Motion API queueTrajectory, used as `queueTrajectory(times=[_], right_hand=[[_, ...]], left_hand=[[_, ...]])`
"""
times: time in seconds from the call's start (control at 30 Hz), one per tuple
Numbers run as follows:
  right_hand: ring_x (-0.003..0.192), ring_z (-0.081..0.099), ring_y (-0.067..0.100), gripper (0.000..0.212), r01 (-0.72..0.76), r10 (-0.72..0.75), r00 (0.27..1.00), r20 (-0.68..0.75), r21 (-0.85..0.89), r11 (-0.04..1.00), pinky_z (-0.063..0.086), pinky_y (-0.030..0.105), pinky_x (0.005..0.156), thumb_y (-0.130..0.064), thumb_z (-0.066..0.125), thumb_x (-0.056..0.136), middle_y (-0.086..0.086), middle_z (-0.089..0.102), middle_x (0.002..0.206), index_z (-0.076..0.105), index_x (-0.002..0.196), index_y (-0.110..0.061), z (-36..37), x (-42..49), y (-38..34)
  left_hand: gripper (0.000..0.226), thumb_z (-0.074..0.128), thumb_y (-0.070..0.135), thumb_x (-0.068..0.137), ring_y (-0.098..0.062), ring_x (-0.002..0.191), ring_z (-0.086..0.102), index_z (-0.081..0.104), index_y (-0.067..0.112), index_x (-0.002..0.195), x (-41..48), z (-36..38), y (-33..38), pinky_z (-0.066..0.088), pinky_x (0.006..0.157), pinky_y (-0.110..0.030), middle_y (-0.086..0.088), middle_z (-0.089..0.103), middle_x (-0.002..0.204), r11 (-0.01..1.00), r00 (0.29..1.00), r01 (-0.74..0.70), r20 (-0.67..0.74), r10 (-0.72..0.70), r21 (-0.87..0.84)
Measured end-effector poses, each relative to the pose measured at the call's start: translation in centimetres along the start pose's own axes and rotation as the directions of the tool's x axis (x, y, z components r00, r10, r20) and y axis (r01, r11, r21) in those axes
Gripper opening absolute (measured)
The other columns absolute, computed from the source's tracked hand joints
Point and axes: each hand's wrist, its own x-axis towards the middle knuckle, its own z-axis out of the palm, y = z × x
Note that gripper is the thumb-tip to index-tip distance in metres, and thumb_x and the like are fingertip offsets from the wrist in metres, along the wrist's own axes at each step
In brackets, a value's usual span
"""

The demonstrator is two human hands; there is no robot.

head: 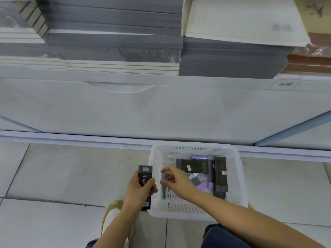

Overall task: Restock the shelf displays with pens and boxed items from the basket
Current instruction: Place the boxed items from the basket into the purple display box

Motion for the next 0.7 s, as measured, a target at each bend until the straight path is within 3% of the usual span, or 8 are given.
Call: queueTrajectory(times=[0.1,0.23,0.37,0.47,0.57,0.63,0.7], right_hand=[[0.079,0.069,0.015,0.021,0.018,0.006,0.996,-0.084,0.28,0.96,0.058,0.026,0.069,-0.017,0.067,0.089,0.005,0.07,0.096,0.061,0.108,-0.012,-2.2,-0.6,-1.1],[0.084,0.07,0.015,0.019,0.024,0.018,0.995,-0.096,0.42,0.907,0.056,0.025,0.072,-0.018,0.07,0.087,0.006,0.071,0.096,0.066,0.104,-0.011,-3.8,-1.9,-1.8],[0.089,0.068,0.012,0.017,0.017,0.016,0.997,-0.073,0.423,0.906,0.055,0.023,0.078,-0.023,0.069,0.088,0.0,0.071,0.1,0.069,0.102,-0.014,-4.9,-2.8,-1.6],[0.081,0.065,0.007,0.02,-0.002,0.032,0.995,-0.096,0.301,0.954,0.055,0.023,0.077,-0.03,0.06,0.094,-0.006,0.071,0.095,0.07,0.105,-0.017,-6.2,-2.7,-0.4],[0.092,0.06,0.003,0.018,-0.037,0.008,0.958,-0.288,-0.094,0.995,0.051,0.024,0.087,-0.023,0.057,0.096,-0.008,0.065,0.106,0.064,0.112,-0.019,-8.0,-2.0,2.2],[0.103,0.053,0.005,0.02,-0.108,-0.037,0.933,-0.358,-0.376,0.92,0.044,0.022,0.094,-0.021,0.056,0.096,-0.007,0.059,0.117,0.058,0.116,-0.02,-9.1,-1.5,4.0],[0.109,0.051,0.011,0.025,-0.131,-0.056,0.946,-0.318,-0.538,0.833,0.041,0.022,0.093,-0.02,0.053,0.097,-0.002,0.053,0.126,0.054,0.122,-0.019,-9.2,-0.8,5.2]], left_hand=[[0.031,0.073,0.015,0.084,-0.02,0.076,0.073,0.057,0.015,0.111,-0.4,0.8,0.9,0.06,0.071,-0.035,-0.005,0.075,0.087,0.996,0.997,-0.046,0.065,0.051,-0.079],[0.045,0.08,0.017,0.077,-0.02,0.089,0.072,0.056,0.018,0.116,-0.7,2.4,1.8,0.059,0.077,-0.034,-0.004,0.073,0.099,0.985,0.969,-0.066,0.227,0.101,-0.158],[0.04,0.08,0.013,0.077,-0.021,0.07,0.068,0.059,0.014,0.111,-0.9,3.6,1.8,0.059,0.065,-0.03,-0.008,0.073,0.086,0.982,0.962,0.009,0.27,0.043,-0.19],[0.034,0.078,0.013,0.08,-0.02,0.063,0.065,0.059,0.012,0.108,-0.8,3.9,1.4,0.058,0.063,-0.03,-0.007,0.072,0.08,0.988,0.958,0.013,0.283,0.032,-0.155],[0.031,0.077,0.014,0.081,-0.02,0.063,0.066,0.058,0.011,0.106,-0.5,3.9,1.2,0.059,0.063,-0.031,-0.007,0.073,0.078,0.992,0.965,0.016,0.262,0.018,-0.127],[0.03,0.076,0.014,0.081,-0.021,0.065,0.069,0.058,0.011,0.105,-0.3,3.8,1.2,0.058,0.061,-0.028,-0.005,0.074,0.08,0.992,0.969,0.028,0.247,0.004,-0.123],[0.03,0.076,0.014,0.082,-0.021,0.068,0.072,0.057,0.013,0.106,-0.1,3.8,1.0,0.057,0.059,-0.026,-0.005,0.075,0.083,0.991,0.972,0.047,0.236,-0.017,-0.122]])
